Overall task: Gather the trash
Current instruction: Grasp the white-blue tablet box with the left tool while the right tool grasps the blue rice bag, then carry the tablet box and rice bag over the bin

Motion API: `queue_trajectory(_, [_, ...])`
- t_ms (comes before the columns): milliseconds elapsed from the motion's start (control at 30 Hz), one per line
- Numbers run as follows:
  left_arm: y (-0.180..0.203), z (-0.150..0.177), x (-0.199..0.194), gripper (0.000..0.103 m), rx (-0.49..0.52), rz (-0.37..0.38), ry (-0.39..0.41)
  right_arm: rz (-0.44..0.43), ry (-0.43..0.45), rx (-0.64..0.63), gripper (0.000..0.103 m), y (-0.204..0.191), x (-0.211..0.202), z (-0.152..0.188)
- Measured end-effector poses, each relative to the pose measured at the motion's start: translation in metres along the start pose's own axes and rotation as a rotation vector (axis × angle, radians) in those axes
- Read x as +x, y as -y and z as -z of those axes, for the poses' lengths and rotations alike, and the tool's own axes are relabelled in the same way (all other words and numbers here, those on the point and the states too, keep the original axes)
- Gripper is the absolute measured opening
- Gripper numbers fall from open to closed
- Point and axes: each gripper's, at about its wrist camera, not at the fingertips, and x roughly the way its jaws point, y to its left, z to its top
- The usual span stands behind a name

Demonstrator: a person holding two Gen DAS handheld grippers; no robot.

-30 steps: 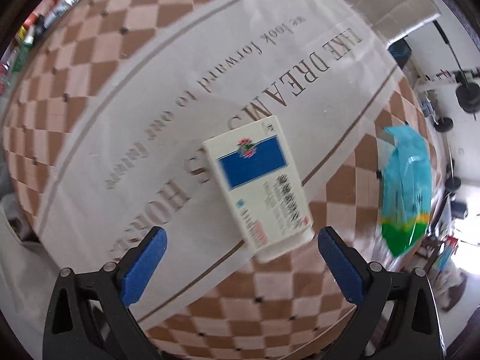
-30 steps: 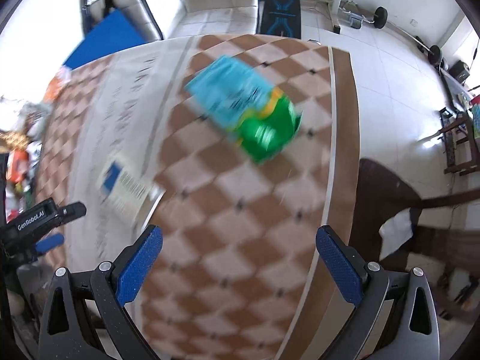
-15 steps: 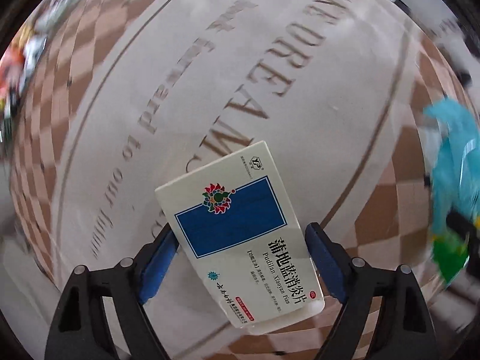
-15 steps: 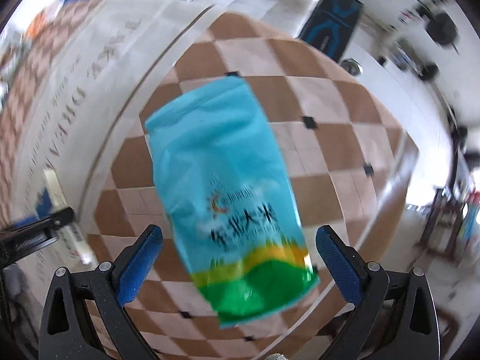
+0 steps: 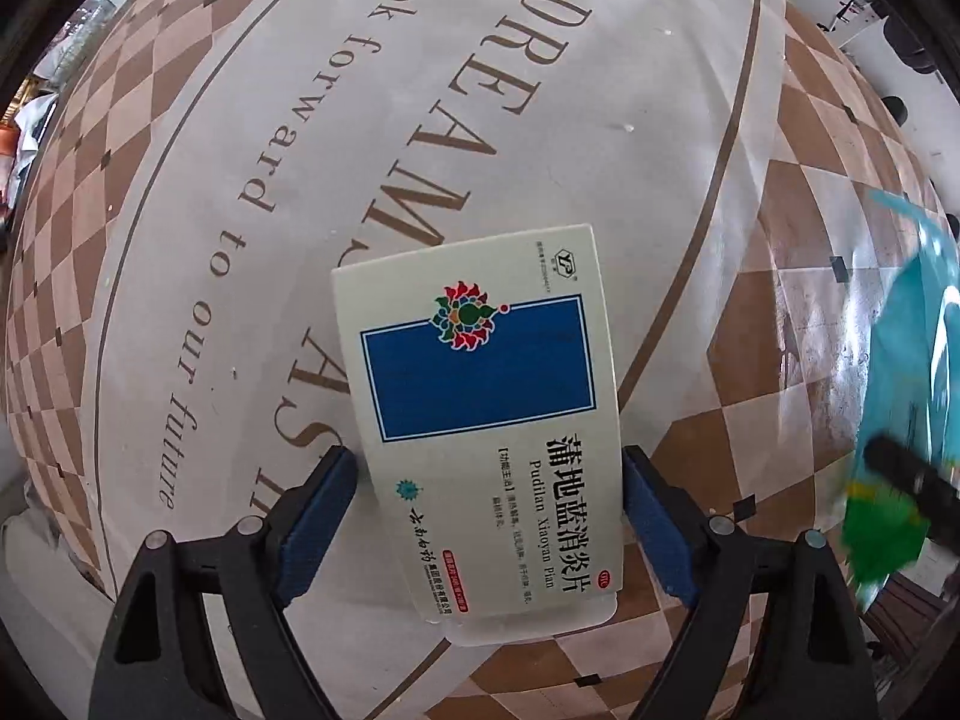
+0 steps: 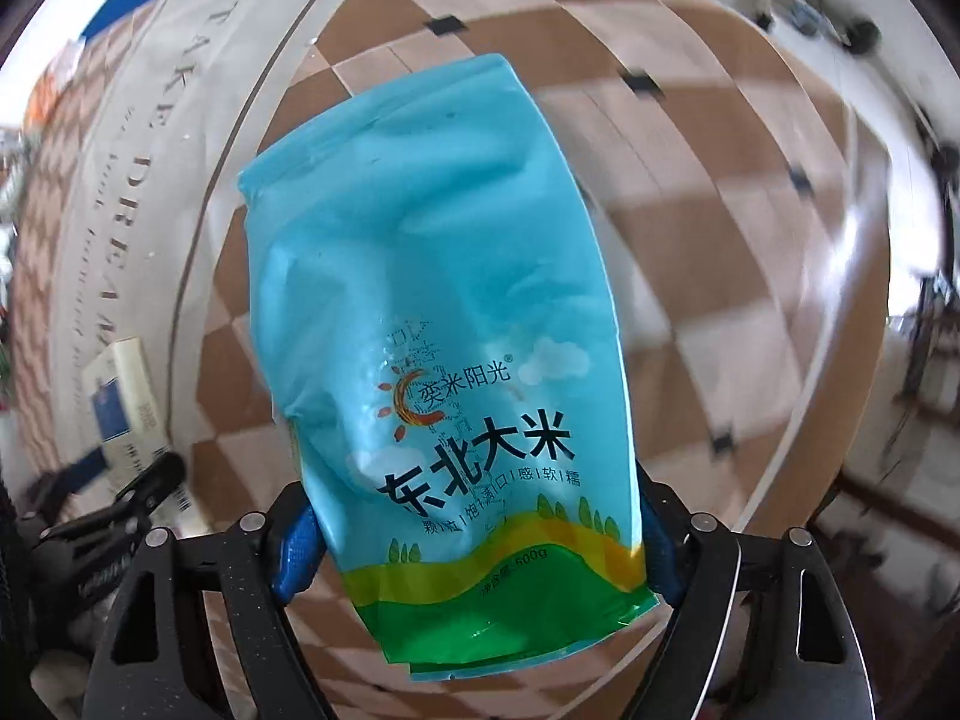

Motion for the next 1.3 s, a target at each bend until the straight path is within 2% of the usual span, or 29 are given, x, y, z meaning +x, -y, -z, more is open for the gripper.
queue_trajectory(167, [-0.007,0.021,0.002,0.088,-0.012,-0.001,-0.004,-0.127,-0.026,0.102,0.086,0.009,0.003,0.037])
queue_trajectory(233, [-0.002,0.009,-0.002,0.087,-0.014,0.000,-0.002,-0.146,-0.022,0.112,0.088,0.009,0.003,0.039])
queue_trajectory(300, [0.000,0.000,0.001,0.085,-0.015,0.002,0.004,-0.111,-0.018,0.094,0.088,0.008,0.004,0.037])
queue_trajectory(400, [0.008,0.007,-0.010,0.073,0.006,0.001,0.023,-0.074,0.009,0.024,0.088,-0.017,0.010,0.046])
queue_trajectory(600, [0.020,0.021,-0.017,0.072,0.055,-0.047,0.048,-0.027,-0.004,0.012,0.088,-0.024,0.021,0.047])
queue_trajectory(733, [0.019,0.032,-0.029,0.072,0.072,-0.070,0.084,0.000,0.016,0.010,0.088,-0.046,0.033,0.061])
queue_trajectory(900, [0.016,0.051,-0.057,0.072,0.104,-0.101,0.153,-0.013,0.083,0.024,0.085,-0.056,0.020,0.075])
queue_trajectory(1167, [0.011,0.098,-0.113,0.072,0.138,-0.075,0.261,-0.061,0.162,0.009,0.081,-0.080,-0.011,0.114])
queue_trajectory(1300, [-0.005,0.122,-0.136,0.072,0.150,-0.061,0.318,-0.086,0.199,0.002,0.080,-0.094,-0.031,0.138])
